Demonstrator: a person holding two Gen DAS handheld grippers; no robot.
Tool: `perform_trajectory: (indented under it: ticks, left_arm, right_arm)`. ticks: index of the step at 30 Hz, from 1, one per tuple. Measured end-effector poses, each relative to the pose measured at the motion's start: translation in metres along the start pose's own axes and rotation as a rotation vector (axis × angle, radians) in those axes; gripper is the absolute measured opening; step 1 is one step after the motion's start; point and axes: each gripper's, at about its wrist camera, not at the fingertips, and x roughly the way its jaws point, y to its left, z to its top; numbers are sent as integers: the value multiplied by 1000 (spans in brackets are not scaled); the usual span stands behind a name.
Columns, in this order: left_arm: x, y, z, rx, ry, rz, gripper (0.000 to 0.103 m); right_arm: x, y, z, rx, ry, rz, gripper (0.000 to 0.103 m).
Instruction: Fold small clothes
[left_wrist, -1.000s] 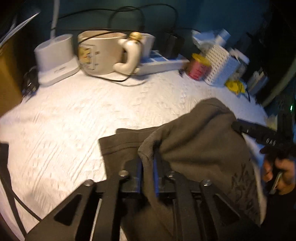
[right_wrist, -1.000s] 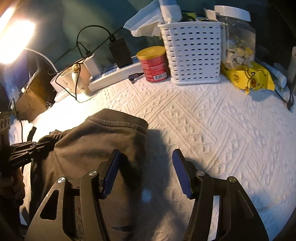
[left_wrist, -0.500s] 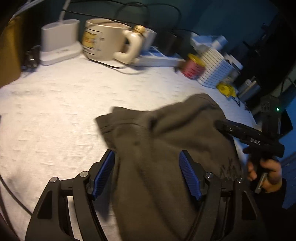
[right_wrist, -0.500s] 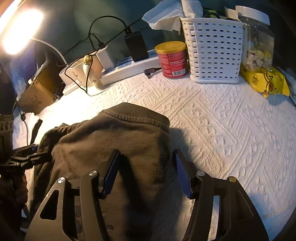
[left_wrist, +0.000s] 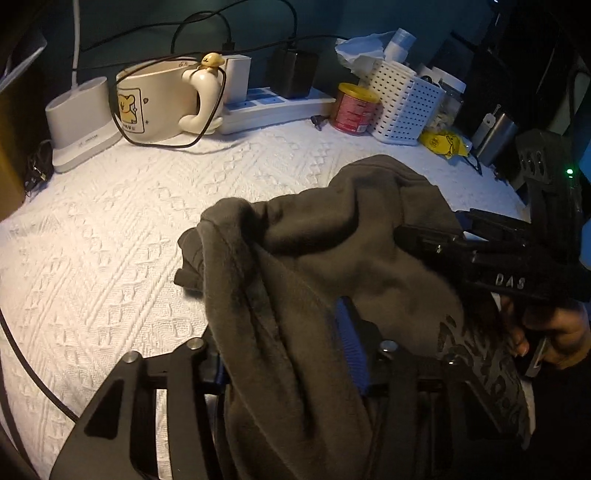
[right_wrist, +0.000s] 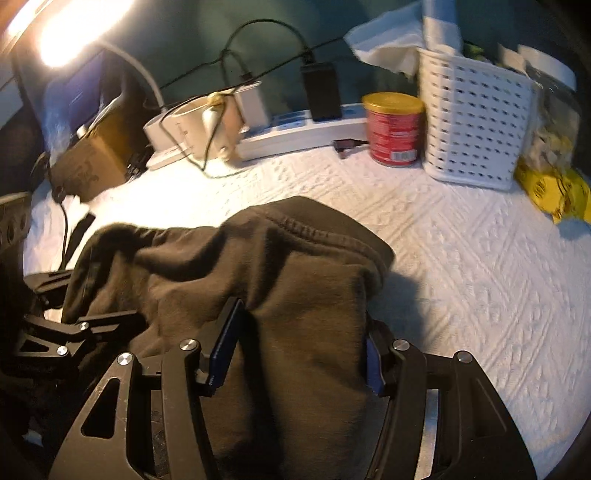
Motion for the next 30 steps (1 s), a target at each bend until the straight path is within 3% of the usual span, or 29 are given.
perform_trajectory:
  ticks: [2, 4, 10, 13, 30]
  left_arm:
    - [2, -4, 1, -2, 1, -12, 30]
    - [3, -8, 1, -7, -15, -2, 26]
    - [2, -13, -3, -12, -45, 11, 22]
    - [-1, -14, -4, -11, -56, 16, 20]
    - [-51, -40, -15, 31, -201, 9, 20]
  right_arm:
    - [1, 6, -1, -38, -3, -27, 60]
    - [2, 9, -1, -49, -4, -34, 50]
    - [-3, 13, -4, -51, -14, -13, 25]
    - [-9, 15, -6, -45, -29, -12, 19]
    - [-73, 45, -13, -58, -166, -31, 16]
